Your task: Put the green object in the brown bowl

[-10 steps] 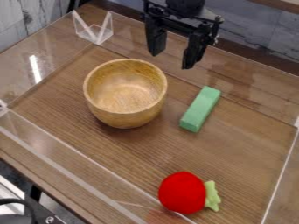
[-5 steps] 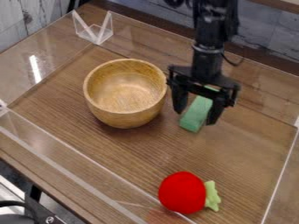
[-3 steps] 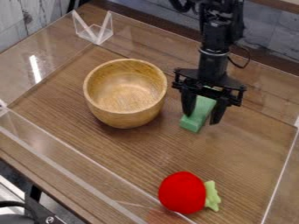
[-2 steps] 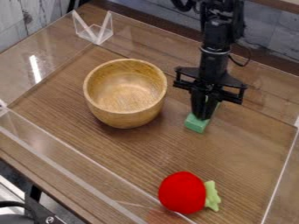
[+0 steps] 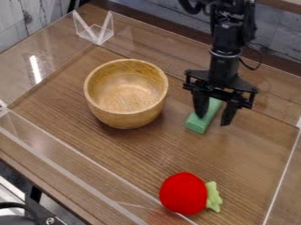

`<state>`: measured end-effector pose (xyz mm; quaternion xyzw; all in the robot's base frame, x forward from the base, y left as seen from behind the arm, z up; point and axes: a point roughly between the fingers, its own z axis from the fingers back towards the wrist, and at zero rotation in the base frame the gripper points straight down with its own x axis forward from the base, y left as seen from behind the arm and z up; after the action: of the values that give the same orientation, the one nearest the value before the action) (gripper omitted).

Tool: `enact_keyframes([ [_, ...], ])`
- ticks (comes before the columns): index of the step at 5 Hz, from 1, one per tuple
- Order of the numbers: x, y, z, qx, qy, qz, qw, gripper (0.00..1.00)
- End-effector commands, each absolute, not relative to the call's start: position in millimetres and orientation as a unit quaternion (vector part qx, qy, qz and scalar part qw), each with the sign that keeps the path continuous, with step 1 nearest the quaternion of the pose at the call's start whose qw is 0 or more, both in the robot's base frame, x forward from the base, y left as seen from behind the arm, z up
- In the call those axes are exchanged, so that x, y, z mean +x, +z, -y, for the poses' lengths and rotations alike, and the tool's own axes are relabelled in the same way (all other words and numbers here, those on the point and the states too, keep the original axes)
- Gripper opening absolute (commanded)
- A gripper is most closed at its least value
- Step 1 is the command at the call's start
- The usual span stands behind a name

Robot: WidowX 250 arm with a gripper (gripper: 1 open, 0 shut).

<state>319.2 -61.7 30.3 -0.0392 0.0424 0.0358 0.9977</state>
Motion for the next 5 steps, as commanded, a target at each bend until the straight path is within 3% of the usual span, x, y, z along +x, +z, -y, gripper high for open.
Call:
enact_keyframes([
  [1, 318.7, 22.8, 51.4, -0.036, 0.018, -0.050, 0.998, 0.00],
  [2, 318.4, 16.1, 42.4, -0.037, 0.001, -0.056, 0.998, 0.00],
  [3, 316.8, 19.6, 39.7, -0.037, -0.018, -0.064, 0.997, 1.00],
  [4, 315.2, 23.4, 37.9, -0.036, -0.035, -0.070, 0.996, 1.00],
  [5, 308.9, 35.4, 32.0, -0.039, -0.026, -0.075, 0.996, 0.00],
])
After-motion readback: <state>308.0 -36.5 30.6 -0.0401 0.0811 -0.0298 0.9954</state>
